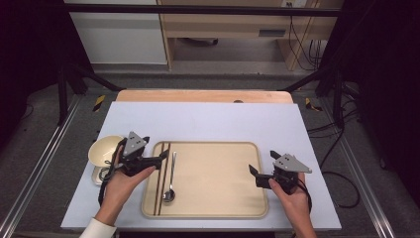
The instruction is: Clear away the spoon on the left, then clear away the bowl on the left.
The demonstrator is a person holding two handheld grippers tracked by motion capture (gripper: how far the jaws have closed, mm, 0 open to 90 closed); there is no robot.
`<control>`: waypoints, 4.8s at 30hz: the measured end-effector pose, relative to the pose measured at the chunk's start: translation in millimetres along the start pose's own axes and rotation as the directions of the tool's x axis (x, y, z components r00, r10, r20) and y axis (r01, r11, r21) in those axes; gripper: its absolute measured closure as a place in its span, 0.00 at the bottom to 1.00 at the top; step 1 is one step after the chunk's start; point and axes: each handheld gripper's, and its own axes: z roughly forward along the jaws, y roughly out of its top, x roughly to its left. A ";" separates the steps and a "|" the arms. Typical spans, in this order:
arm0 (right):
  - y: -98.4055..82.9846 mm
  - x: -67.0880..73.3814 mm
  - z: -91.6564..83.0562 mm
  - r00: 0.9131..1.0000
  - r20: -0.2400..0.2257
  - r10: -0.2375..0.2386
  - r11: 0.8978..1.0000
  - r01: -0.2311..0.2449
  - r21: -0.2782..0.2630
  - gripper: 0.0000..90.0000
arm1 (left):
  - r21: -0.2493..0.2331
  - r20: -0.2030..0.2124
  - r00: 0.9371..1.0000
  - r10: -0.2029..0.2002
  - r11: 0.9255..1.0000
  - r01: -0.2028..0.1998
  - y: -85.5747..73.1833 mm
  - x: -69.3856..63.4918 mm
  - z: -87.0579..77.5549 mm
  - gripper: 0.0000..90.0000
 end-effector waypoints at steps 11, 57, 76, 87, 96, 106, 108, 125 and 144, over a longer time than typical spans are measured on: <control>0.2 0.0 -0.8 1.000 0.007 -0.010 1.000 0.010 -0.016 0.11 | -0.084 -0.066 0.997 -0.033 0.996 0.027 4.3 31.2 -42.3 0.21; -0.7 0.4 1.6 1.000 0.007 -0.005 1.000 0.005 -0.002 0.11 | 0.146 -0.312 0.924 -0.221 0.950 0.276 -83.2 154.2 -44.6 0.60; -1.1 0.3 1.8 1.000 0.004 0.002 1.000 -0.002 0.004 0.11 | 0.135 -0.291 0.915 -0.279 0.935 0.328 -86.7 158.9 -42.7 0.91; -0.7 0.2 1.3 1.000 0.006 0.004 1.000 -0.004 -0.001 0.11 | 0.096 -0.264 0.928 -0.265 0.950 0.298 -73.5 145.7 -48.6 0.91; -0.6 0.3 1.2 1.000 0.008 0.002 1.000 -0.002 -0.001 0.11 | 0.056 -0.207 0.941 -0.268 0.957 0.285 -56.6 127.6 -46.6 0.91; -0.2 0.3 0.4 1.000 0.008 0.000 1.000 0.000 -0.004 0.11 | 0.058 -0.049 0.973 -0.224 0.972 0.226 -24.8 74.1 -24.7 0.91; -0.2 -0.1 0.2 1.000 0.008 -0.001 1.000 0.001 -0.006 0.11 | 0.063 -0.019 0.977 -0.214 0.975 0.215 -20.7 63.5 -19.1 0.91; 0.1 -0.9 -1.1 1.000 0.008 -0.001 1.000 0.002 -0.010 0.11 | 0.122 0.136 0.969 -0.208 0.974 0.192 -12.3 0.3 25.7 0.91; -0.2 -2.6 -2.2 1.000 0.009 0.005 1.000 -0.005 -0.011 0.11 | 0.174 0.172 0.962 -0.211 0.968 0.181 -21.2 -26.9 51.4 0.91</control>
